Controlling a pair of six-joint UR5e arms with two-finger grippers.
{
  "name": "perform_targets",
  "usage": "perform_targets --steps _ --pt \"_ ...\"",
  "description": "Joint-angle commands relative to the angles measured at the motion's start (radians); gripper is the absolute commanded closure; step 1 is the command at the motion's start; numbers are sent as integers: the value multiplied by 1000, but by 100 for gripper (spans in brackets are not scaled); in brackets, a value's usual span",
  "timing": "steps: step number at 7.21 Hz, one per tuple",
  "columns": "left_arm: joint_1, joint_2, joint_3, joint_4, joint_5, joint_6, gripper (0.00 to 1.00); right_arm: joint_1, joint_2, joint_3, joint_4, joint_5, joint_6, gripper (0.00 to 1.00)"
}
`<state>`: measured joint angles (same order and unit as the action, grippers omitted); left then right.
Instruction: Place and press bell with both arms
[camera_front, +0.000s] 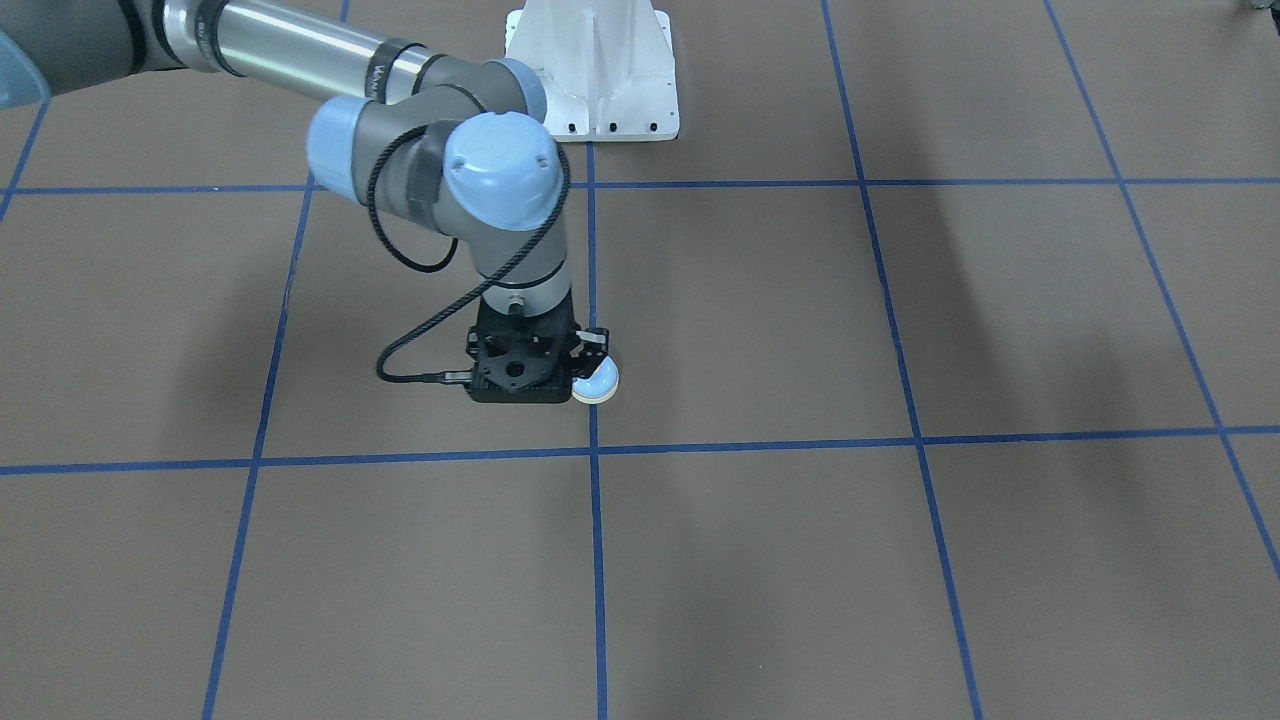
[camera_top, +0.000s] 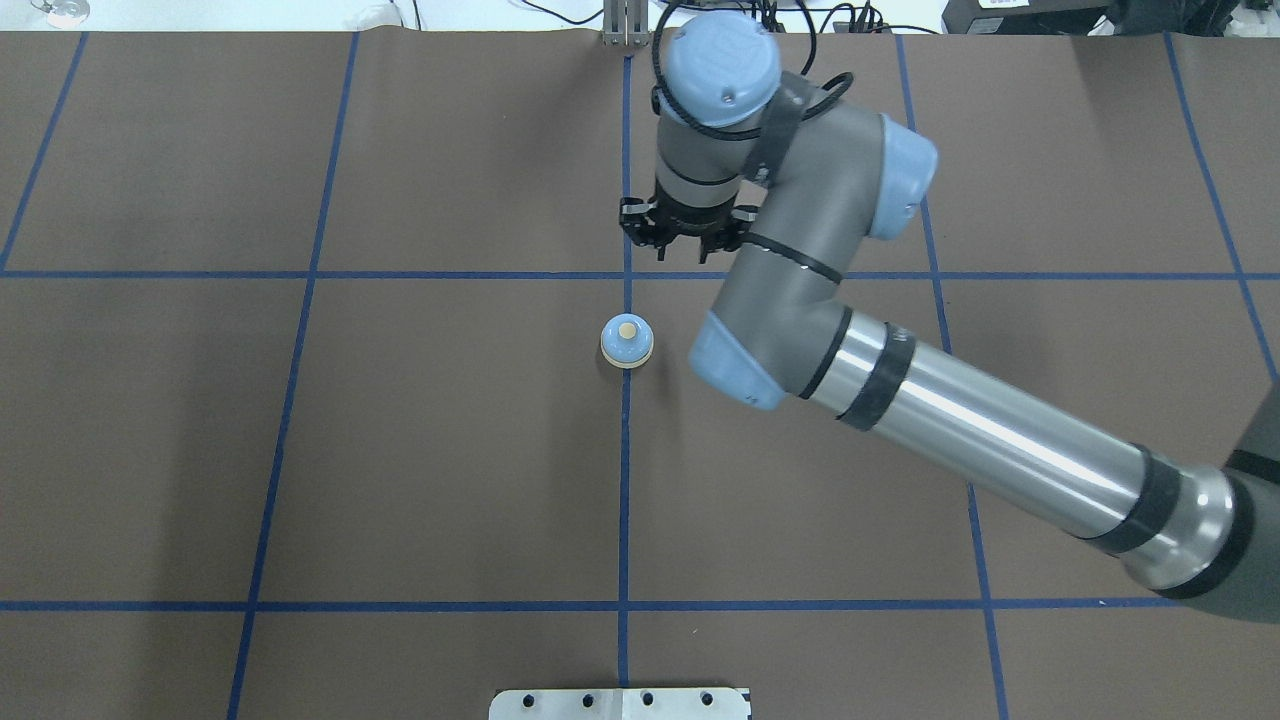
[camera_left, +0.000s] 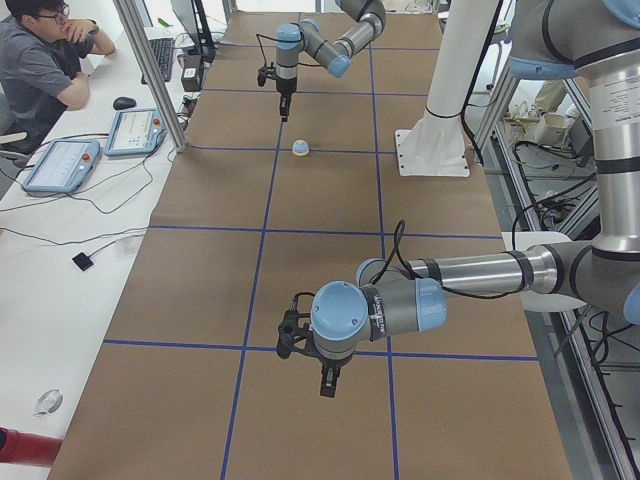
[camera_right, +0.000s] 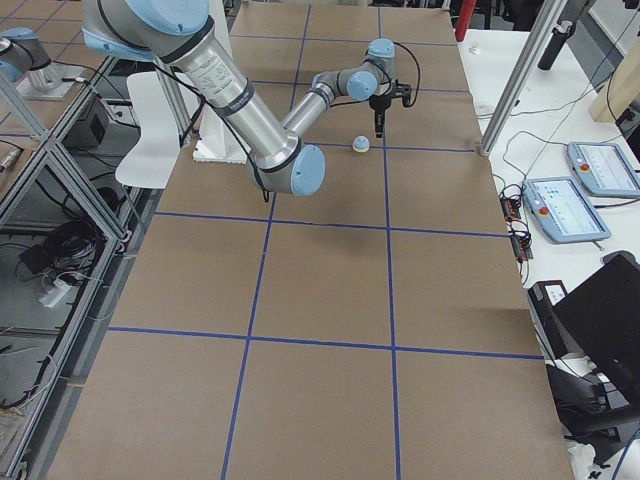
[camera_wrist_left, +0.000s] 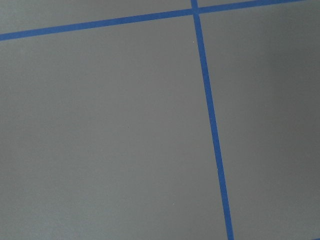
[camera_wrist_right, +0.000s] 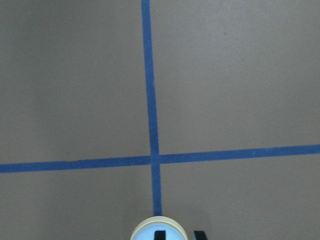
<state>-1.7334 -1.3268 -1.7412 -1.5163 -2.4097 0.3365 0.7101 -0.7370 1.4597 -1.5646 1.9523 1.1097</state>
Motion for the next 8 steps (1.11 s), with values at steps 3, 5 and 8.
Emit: perform_targets --steps 3,5,8 --pt "141 -9 0 -174 15 -256 0 276 -324 180 -2 147 -438 0" --pt "185 -34 -4 -216 78 -267 0 418 -502 246 -2 196 -716 0" --pt "195 -28 -30 -127 73 -266 0 683 -729 257 1 290 -1060 0"
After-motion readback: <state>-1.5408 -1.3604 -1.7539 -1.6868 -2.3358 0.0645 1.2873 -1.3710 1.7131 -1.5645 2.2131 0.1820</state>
